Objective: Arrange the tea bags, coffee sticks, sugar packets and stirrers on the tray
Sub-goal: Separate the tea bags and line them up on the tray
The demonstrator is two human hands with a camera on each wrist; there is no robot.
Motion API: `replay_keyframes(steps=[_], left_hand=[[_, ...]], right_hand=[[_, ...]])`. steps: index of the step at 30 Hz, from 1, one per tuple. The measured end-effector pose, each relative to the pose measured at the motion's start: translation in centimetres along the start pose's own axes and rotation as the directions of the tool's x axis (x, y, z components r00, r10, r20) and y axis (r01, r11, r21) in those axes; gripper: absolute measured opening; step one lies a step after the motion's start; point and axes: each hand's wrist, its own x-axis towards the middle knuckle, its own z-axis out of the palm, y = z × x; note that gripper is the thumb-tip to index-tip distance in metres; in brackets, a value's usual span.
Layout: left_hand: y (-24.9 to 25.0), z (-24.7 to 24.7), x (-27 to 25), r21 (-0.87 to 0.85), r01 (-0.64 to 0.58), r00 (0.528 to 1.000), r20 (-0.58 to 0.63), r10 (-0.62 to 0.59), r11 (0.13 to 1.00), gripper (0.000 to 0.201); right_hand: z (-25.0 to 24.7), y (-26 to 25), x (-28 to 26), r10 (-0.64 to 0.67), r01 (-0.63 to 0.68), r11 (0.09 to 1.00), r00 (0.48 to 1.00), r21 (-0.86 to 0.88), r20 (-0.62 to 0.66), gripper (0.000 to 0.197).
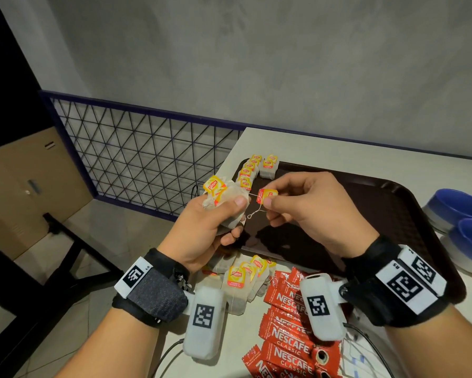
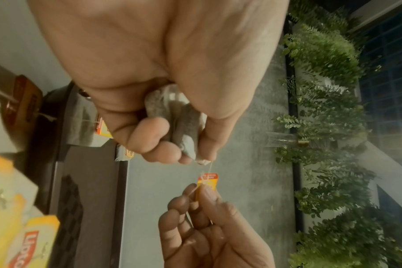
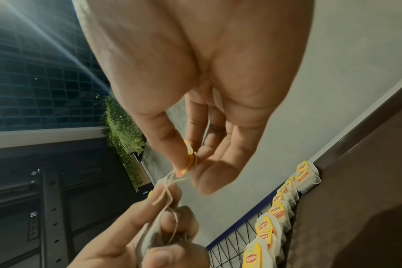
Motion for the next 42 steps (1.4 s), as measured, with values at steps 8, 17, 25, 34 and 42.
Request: replay_keyframes(steps=[8, 17, 25, 34, 42], left_hand=[[0.2, -0.1, -0.1, -0.032, -0.021, 1.000, -0.001, 0.021, 0.999, 0.013], [0.1, -0.3, 0.3, -0.090, -0.025, 0.991, -0.132, 0.013, 0.996, 0.008], [-0.1, -0.1, 0.4, -0.059, 0.050, 0.993, -0.106, -0.056, 0.997, 0.006], [-0.3, 0.1, 0.4, 0.001, -0.014, 0.992, -0.121, 0.014, 1.000, 0.009], [0.3, 0.2, 0.5, -0.123, -0.052, 0.980, -0.196, 0.027, 0.991, 0.011]], right_hand=[[-0.8, -0.2, 0.1, 0.041, -0.039, 0.998, 0.998, 0.047, -0.040, 0.004], [-2.4, -0.8, 0.7, 0.017, 0.009, 0.991, 0.981, 0.131, -0.194, 0.014], [-2.1, -3.2, -0.9, -0.072, 0.059, 0.923, 0.997, 0.379, 0.020, 0.014], [-0.7, -3.2, -1.7, -0.047, -0.077, 0.950, 0.922, 0.302, 0.385, 0.008], [-0.1, -2.8, -2.2, 0.049, 0.091, 0.963, 0.865, -0.254, 0.499, 0.006]])
